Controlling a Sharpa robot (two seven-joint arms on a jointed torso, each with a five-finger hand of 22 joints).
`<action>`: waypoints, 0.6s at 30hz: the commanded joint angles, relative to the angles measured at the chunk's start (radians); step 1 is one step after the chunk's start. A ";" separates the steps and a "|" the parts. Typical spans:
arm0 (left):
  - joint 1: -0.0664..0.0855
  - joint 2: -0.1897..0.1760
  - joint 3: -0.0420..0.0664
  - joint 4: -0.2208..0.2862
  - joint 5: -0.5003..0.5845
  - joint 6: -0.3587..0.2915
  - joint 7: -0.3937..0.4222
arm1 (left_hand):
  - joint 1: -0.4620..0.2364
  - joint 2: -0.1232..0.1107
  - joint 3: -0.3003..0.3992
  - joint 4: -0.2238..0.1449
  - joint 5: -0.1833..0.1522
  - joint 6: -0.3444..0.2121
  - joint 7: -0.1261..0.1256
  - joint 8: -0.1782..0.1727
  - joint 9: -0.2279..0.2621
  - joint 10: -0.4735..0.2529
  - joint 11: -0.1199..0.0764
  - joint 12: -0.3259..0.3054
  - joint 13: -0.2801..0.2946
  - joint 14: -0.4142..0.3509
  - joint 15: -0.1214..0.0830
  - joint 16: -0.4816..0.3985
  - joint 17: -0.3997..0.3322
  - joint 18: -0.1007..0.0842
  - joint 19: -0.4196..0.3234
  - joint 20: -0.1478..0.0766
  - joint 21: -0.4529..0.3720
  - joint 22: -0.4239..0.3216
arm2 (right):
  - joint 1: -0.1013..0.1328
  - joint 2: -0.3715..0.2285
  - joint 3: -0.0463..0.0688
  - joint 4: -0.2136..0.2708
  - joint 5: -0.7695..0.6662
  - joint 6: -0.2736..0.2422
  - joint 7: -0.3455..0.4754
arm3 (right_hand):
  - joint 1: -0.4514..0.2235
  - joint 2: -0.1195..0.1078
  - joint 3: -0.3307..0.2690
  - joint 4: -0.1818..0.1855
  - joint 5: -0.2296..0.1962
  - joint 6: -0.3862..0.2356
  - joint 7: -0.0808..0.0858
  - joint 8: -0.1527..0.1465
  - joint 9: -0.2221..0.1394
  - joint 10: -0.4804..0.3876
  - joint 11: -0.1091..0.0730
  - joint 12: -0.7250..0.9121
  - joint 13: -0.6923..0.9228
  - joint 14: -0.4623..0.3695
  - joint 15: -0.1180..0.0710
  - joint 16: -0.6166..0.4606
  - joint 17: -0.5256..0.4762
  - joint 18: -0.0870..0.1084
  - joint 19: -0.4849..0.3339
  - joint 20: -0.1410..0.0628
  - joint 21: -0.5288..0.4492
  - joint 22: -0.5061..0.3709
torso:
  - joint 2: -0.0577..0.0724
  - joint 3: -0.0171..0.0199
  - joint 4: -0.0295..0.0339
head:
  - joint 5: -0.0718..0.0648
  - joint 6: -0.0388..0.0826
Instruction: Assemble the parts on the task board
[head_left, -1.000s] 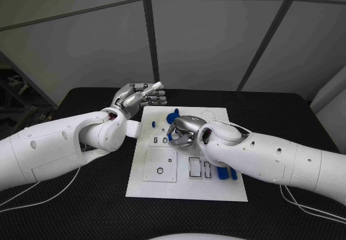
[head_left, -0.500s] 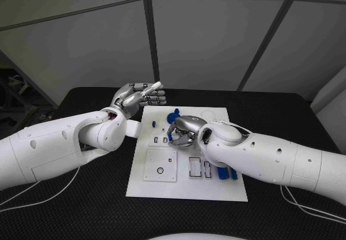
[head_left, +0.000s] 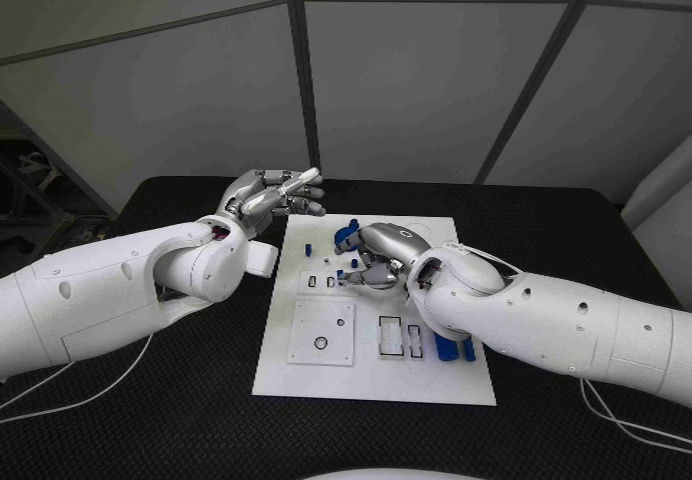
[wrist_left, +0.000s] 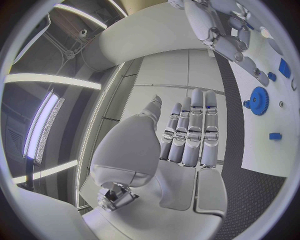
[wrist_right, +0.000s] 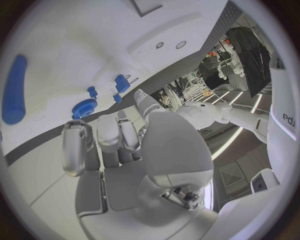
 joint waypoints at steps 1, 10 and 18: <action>0.002 -0.005 0.001 -0.015 -0.134 0.046 -0.090 | -0.011 -0.001 -0.015 0.001 0.000 0.033 -0.016 0.012 0.004 0.061 -0.024 0.024 0.013 0.074 -0.027 0.073 0.050 -0.013 0.060 -0.026 0.045 0.022 | 0.006 -0.037 0.001 0.037 0.107 -0.087 0.158 | 0.011 0.001 -0.006 -0.006 0.010 -0.005 -0.003 0.002 0.001 -0.004 -0.007 0.001 0.000 0.004 0.003 0.004 -0.002 0.011 -0.011 -0.001 -0.008 0.058 | -0.002 -0.0015 0.0005 | -0.003 0.004; 0.025 -0.005 0.002 -0.087 -0.309 0.163 -0.262 | -0.012 0.013 -0.046 0.007 -0.006 0.060 -0.054 0.033 0.026 0.122 -0.070 0.215 0.183 0.194 -0.080 0.995 0.972 -0.069 0.280 -0.101 0.534 0.495 | 0.038 -0.201 0.024 0.147 0.268 0.127 0.227 | 0.060 0.014 0.009 -0.039 0.074 0.102 -0.007 0.066 0.028 -0.024 -0.013 -0.021 -0.022 0.003 -0.003 0.004 -0.003 0.019 -0.040 -0.008 -0.031 0.022 | -0.010 -0.0016 0.0029 | -0.011 0.006; 0.089 0.022 0.002 -0.139 -0.552 0.363 -0.566 | -0.145 0.022 -0.135 0.087 0.000 0.054 -0.084 0.116 0.110 0.106 -0.093 0.785 0.733 0.275 -0.107 1.263 1.294 -0.142 0.419 -0.128 0.995 1.100 | 0.054 -0.330 0.078 0.174 0.492 0.162 0.229 | 0.041 0.025 -0.001 -0.024 0.059 0.124 -0.012 0.082 0.033 -0.033 -0.016 -0.034 -0.037 0.002 -0.005 0.002 -0.006 0.026 -0.061 -0.009 -0.049 -0.006 | -0.025 0.0000 0.0054 | -0.007 -0.002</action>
